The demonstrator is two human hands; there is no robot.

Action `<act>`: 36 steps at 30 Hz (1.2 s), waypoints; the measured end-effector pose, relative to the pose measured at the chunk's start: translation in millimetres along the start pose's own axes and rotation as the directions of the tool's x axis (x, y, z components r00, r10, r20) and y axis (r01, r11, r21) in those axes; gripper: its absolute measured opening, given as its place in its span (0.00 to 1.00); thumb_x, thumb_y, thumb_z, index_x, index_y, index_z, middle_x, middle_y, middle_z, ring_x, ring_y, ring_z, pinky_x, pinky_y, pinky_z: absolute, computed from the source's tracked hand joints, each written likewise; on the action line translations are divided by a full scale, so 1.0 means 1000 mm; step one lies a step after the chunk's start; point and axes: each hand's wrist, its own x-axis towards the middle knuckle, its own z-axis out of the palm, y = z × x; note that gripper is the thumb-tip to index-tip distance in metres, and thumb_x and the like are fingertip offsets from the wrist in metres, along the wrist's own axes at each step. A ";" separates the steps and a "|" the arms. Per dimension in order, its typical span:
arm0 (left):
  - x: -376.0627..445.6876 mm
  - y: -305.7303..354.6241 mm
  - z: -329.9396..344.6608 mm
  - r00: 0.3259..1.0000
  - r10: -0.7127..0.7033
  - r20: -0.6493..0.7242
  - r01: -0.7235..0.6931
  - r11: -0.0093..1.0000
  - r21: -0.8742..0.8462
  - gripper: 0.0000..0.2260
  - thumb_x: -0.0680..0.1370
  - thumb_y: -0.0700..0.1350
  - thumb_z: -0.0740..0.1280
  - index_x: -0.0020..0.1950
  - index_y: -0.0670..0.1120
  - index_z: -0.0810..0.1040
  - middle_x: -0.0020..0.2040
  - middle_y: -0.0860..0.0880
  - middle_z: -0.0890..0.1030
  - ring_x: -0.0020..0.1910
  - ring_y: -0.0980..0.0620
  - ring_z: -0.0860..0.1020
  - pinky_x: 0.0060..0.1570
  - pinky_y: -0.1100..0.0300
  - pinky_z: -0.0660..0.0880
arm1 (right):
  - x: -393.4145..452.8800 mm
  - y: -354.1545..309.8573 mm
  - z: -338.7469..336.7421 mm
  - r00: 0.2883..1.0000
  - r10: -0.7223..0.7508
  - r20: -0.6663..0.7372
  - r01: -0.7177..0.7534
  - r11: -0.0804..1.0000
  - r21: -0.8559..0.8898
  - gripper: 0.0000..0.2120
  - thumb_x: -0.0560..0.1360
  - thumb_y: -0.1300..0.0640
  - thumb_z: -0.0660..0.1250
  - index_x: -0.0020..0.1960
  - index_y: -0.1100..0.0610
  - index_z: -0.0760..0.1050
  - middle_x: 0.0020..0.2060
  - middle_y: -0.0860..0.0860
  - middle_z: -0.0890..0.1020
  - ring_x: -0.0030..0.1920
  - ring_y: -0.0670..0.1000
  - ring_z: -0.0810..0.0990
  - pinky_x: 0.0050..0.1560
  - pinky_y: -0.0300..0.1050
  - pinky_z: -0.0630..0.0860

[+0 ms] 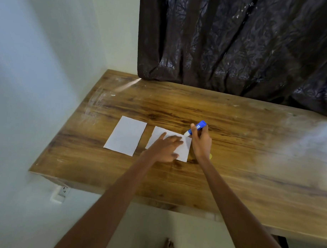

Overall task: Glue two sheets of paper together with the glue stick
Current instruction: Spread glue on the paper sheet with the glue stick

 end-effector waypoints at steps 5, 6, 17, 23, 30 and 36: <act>-0.004 -0.008 0.001 0.981 -0.135 -0.140 0.139 0.990 0.019 0.28 0.76 0.60 0.59 0.73 0.50 0.61 0.75 0.47 0.63 0.73 0.46 0.62 0.71 0.42 0.54 | 0.007 -0.002 0.003 1.000 0.006 -0.001 -0.006 1.000 -0.011 0.14 0.78 0.43 0.59 0.48 0.54 0.67 0.30 0.45 0.75 0.29 0.45 0.73 0.28 0.40 0.68; -0.005 -0.011 0.001 0.975 -0.157 -0.154 0.162 0.987 0.020 0.28 0.76 0.61 0.59 0.73 0.50 0.61 0.74 0.47 0.64 0.72 0.46 0.62 0.71 0.42 0.56 | 0.010 -0.003 0.004 1.000 0.007 0.004 -0.007 1.000 -0.011 0.14 0.78 0.43 0.59 0.49 0.55 0.68 0.30 0.46 0.75 0.29 0.45 0.73 0.28 0.40 0.68; 0.004 -0.025 -0.008 0.970 -0.202 -0.136 0.216 0.972 0.093 0.37 0.72 0.68 0.59 0.73 0.46 0.60 0.69 0.45 0.67 0.66 0.45 0.66 0.64 0.50 0.63 | 0.035 -0.019 0.031 0.987 -0.023 0.156 0.056 0.976 -0.211 0.18 0.79 0.46 0.59 0.53 0.61 0.71 0.37 0.53 0.78 0.34 0.49 0.76 0.29 0.36 0.64; 0.005 -0.026 -0.008 0.960 -0.219 -0.176 0.240 0.965 0.107 0.38 0.71 0.69 0.59 0.72 0.45 0.62 0.67 0.45 0.69 0.64 0.46 0.67 0.61 0.51 0.64 | 0.042 -0.019 0.038 0.987 -0.017 0.158 0.057 0.967 -0.248 0.19 0.79 0.45 0.59 0.54 0.62 0.71 0.38 0.52 0.78 0.35 0.48 0.77 0.29 0.34 0.66; 0.005 -0.025 -0.011 0.964 -0.209 -0.166 0.229 0.967 0.111 0.38 0.71 0.69 0.59 0.73 0.46 0.61 0.66 0.44 0.69 0.63 0.46 0.67 0.59 0.52 0.64 | 0.045 -0.018 0.044 0.984 -0.032 0.174 0.088 0.942 -0.323 0.21 0.78 0.43 0.58 0.57 0.60 0.70 0.40 0.53 0.80 0.35 0.48 0.77 0.30 0.36 0.68; 0.004 -0.024 -0.013 0.963 -0.206 -0.172 0.228 0.966 0.124 0.37 0.72 0.68 0.59 0.73 0.46 0.61 0.66 0.44 0.68 0.63 0.46 0.67 0.59 0.52 0.64 | 0.044 -0.019 0.042 0.980 -0.065 0.190 0.132 0.919 -0.370 0.23 0.78 0.43 0.59 0.60 0.61 0.70 0.42 0.55 0.82 0.36 0.49 0.78 0.28 0.35 0.68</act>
